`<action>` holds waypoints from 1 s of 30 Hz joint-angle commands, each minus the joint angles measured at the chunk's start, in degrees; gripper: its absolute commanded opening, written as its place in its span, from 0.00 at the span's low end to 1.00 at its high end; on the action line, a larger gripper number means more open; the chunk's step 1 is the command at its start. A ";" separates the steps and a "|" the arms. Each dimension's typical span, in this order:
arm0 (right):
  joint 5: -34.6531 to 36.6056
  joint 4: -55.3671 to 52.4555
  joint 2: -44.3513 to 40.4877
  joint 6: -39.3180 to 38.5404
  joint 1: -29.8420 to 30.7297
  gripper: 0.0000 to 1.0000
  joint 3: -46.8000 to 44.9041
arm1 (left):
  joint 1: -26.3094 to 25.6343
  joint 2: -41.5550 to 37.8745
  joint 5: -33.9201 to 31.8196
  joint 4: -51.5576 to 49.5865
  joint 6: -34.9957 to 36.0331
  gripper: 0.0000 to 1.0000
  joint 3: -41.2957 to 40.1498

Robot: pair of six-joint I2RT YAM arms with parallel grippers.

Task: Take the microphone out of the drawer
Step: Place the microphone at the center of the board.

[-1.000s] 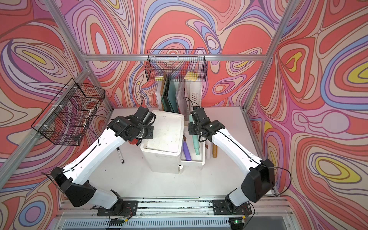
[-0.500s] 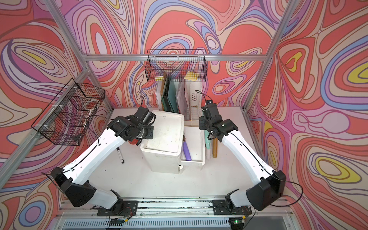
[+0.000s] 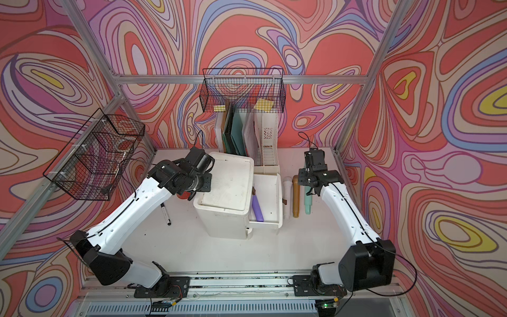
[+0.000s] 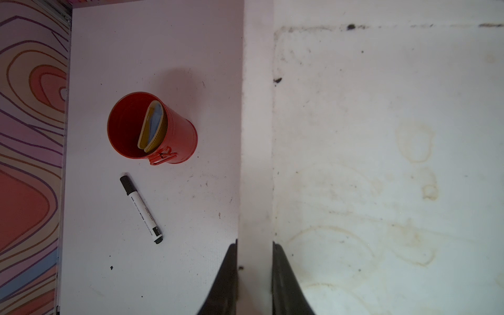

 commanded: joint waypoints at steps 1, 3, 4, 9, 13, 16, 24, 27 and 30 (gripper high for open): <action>-4.25 3.32 1.87 -1.24 -3.38 0.10 -2.50 | 0.53 -0.13 -5.57 -5.02 1.19 0.00 -1.75; -6.31 4.82 3.12 -1.10 -5.33 0.11 -3.91 | 0.53 -0.04 -5.56 -4.99 1.20 0.00 -1.66; -7.26 5.52 3.92 -0.89 -6.07 0.11 -4.54 | 0.53 -0.06 -5.51 -5.05 1.17 0.00 -1.65; -10.36 7.78 8.43 -0.37 -8.07 0.11 -5.94 | 0.53 -0.13 -5.73 -5.08 1.15 0.00 -1.68; -12.11 9.81 11.99 0.19 -9.10 0.11 -6.55 | 0.53 -0.25 -5.72 -5.17 1.09 0.00 -1.77; -13.09 10.83 14.57 0.00 -9.57 0.11 -6.25 | 0.53 -0.28 -5.81 -5.17 1.19 0.00 -1.63; -14.68 13.20 20.09 -1.32 -10.20 0.12 -4.91 | 0.53 -0.31 -5.91 -5.40 1.33 0.00 -1.65; -15.29 13.11 21.93 -1.33 -10.20 0.13 -4.15 | 0.53 -0.39 -5.91 -5.35 1.37 0.00 -1.65; -16.02 13.01 24.60 -1.12 -10.20 0.13 -3.67 | 0.53 -0.48 -5.88 -5.35 1.24 0.00 -1.64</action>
